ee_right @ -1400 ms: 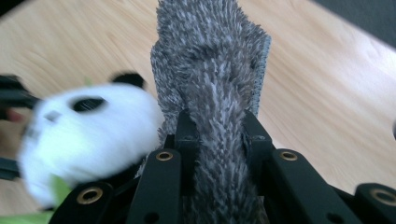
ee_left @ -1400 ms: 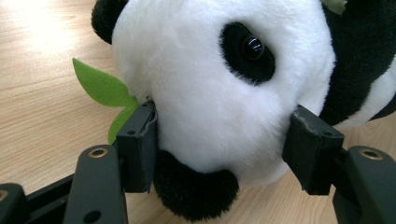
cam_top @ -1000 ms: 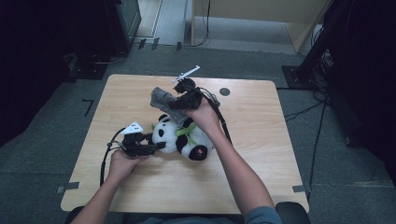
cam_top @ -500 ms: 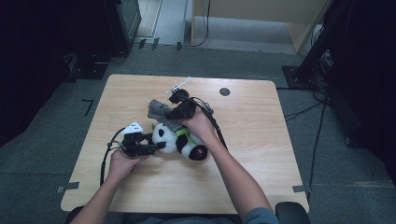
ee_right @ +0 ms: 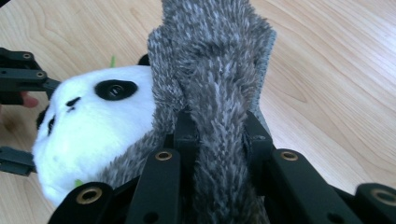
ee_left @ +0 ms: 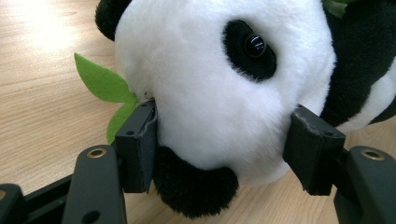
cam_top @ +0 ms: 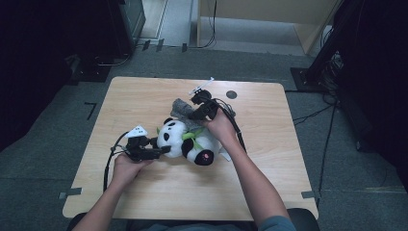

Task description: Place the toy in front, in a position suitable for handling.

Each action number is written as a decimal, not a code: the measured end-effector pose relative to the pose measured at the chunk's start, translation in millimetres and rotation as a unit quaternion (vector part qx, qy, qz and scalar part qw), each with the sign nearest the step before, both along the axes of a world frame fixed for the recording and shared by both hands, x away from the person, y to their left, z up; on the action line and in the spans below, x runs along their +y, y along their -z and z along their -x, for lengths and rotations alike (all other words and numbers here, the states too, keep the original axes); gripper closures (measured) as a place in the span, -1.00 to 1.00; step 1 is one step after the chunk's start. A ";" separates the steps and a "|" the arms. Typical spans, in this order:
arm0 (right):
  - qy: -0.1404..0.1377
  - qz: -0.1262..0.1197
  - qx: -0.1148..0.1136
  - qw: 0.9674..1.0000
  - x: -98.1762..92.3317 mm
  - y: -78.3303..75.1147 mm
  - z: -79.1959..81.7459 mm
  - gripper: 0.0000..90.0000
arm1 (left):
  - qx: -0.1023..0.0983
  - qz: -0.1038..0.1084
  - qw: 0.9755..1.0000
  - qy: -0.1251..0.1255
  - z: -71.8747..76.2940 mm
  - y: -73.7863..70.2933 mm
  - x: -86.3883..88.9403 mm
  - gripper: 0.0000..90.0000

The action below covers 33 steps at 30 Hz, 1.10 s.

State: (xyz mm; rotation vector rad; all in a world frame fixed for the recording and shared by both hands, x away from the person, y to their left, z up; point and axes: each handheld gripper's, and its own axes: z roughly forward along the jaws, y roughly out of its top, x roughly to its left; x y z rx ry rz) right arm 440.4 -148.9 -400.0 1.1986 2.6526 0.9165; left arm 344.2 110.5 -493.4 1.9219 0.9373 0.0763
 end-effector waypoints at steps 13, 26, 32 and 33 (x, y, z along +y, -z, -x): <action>0.036 0.013 -0.009 0.999 -30.3 -5.3 -4.7 0.66 | -0.002 0.000 1.000 0.002 0.5 1.2 0.6 -0.23; 0.063 0.013 -0.019 0.998 -63.5 -3.6 -2.9 0.66 | -0.005 0.001 1.000 0.003 0.7 1.9 0.8 -0.24; 0.070 -0.023 -0.040 0.996 -74.1 -23.1 4.0 0.66 | -0.005 0.002 1.000 0.002 0.5 1.9 0.7 -0.24; 0.067 -0.028 -0.046 0.996 -73.9 -27.0 5.7 0.66 | -0.005 0.002 1.000 0.002 0.4 1.9 0.8 -0.24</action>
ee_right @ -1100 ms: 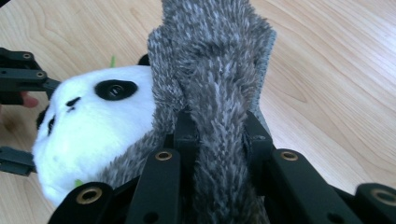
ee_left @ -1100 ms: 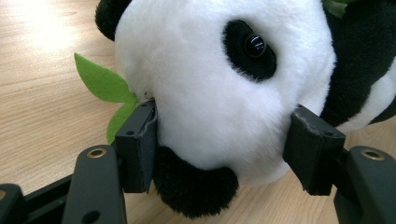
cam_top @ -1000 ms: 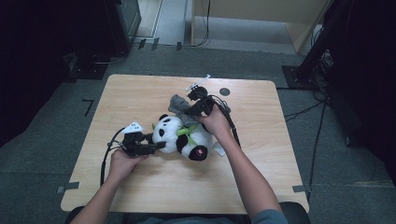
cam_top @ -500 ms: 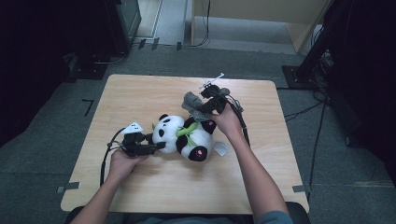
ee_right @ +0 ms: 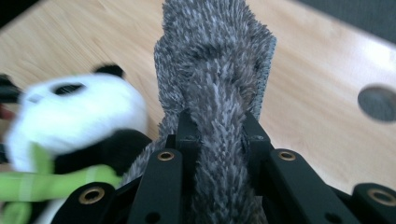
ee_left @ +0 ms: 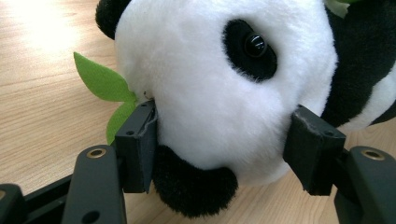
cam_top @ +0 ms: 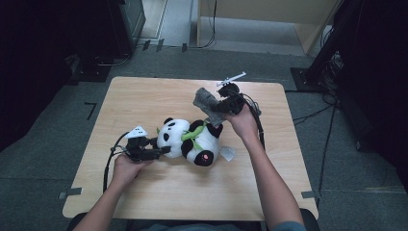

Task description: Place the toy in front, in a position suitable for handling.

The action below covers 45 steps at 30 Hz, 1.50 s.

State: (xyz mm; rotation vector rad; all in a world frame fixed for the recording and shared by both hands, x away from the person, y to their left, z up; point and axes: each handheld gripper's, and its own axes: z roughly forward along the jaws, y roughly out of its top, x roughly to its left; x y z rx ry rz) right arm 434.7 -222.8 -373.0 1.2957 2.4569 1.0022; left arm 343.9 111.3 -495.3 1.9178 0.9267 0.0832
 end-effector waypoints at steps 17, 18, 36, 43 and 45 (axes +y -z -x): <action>-0.115 -0.051 -0.039 0.991 72.4 -33.7 33.7 0.66 | 0.000 0.005 1.000 0.000 -0.5 -0.2 0.6 -0.24; -0.122 -0.052 -0.034 0.991 78.8 -32.0 35.0 0.66 | 0.000 0.008 1.000 0.000 -0.7 0.1 0.8 -0.24; -0.162 -0.032 0.028 0.986 109.1 17.9 37.4 0.66 | -0.005 0.005 1.000 0.001 -0.6 0.3 0.9 -0.22; -0.125 -0.020 0.036 0.991 80.6 18.6 33.2 0.66 | -0.002 0.009 1.000 -0.003 -1.0 0.8 1.0 -0.20; -0.117 -0.019 0.039 0.992 72.7 20.2 31.9 0.66 | -0.002 0.007 1.000 -0.002 -0.8 0.6 1.0 -0.20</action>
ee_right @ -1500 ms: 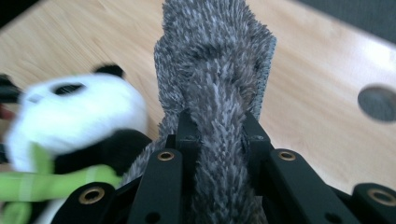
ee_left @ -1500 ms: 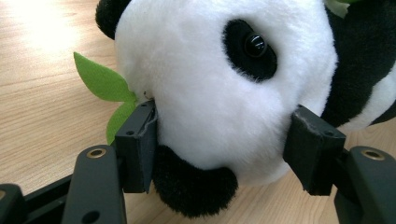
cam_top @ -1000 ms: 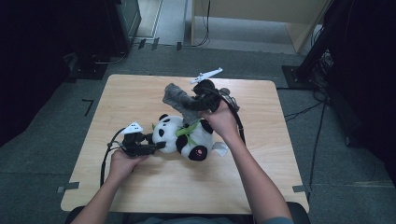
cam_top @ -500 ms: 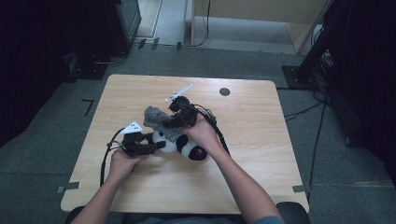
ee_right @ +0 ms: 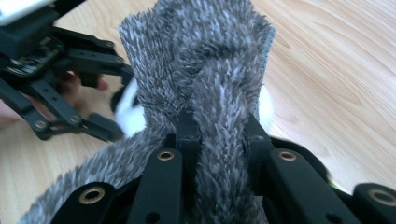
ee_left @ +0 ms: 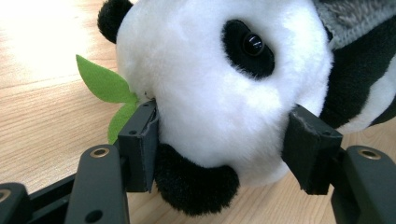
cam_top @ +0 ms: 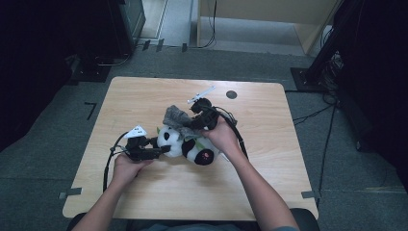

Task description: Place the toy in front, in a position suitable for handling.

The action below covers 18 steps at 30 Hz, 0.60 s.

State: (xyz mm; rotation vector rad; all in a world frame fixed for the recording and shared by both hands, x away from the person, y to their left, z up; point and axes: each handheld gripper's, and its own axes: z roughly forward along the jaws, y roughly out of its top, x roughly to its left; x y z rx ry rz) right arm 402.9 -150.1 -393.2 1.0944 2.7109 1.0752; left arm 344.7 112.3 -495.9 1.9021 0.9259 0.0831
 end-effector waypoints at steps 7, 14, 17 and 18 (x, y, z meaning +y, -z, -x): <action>0.030 0.003 -0.003 1.000 -24.8 1.8 -5.1 0.66 | -0.002 0.003 1.000 -0.001 0.3 0.0 -0.2 -0.20; 0.044 0.009 -0.013 0.999 -35.8 0.1 -7.5 0.66 | -0.003 0.005 1.000 -0.003 0.6 0.1 -0.3 -0.20; 0.047 0.014 -0.020 0.999 -39.1 -2.4 -7.0 0.66 | -0.003 0.006 1.000 -0.003 0.6 0.5 0.0 -0.20; 0.051 0.015 -0.021 0.998 -40.2 -3.5 -6.6 0.66 | -0.003 0.007 1.000 -0.003 0.7 0.8 0.1 -0.20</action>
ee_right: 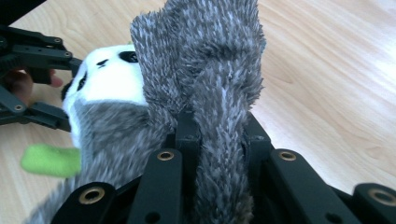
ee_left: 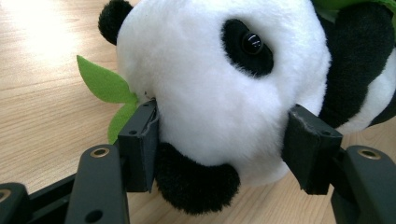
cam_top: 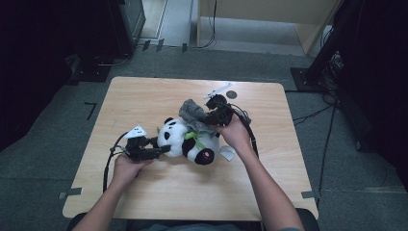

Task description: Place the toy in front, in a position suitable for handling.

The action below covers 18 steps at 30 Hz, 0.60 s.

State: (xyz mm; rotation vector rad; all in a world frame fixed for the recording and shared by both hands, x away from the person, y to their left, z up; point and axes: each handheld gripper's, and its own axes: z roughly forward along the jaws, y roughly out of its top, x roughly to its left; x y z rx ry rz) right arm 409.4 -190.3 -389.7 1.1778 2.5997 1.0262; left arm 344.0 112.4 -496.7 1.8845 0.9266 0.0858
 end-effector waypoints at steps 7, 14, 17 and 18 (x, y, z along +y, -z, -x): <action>0.004 0.004 -0.016 1.000 0.8 -11.7 2.9 0.68 | 0.000 -0.001 1.000 0.000 0.0 0.2 0.0 -0.20; -0.027 -0.021 -0.044 0.998 22.3 -39.8 10.6 0.68 | -0.002 -0.004 1.000 -0.001 0.3 -0.2 -0.4 -0.21; -0.044 -0.037 -0.043 0.997 36.7 -46.4 13.0 0.68 | -0.003 -0.005 1.000 -0.001 0.4 -0.3 -0.4 -0.21; -0.050 -0.041 -0.042 0.997 41.7 -47.1 13.6 0.68 | -0.003 -0.005 1.000 -0.001 0.4 -0.3 -0.4 -0.21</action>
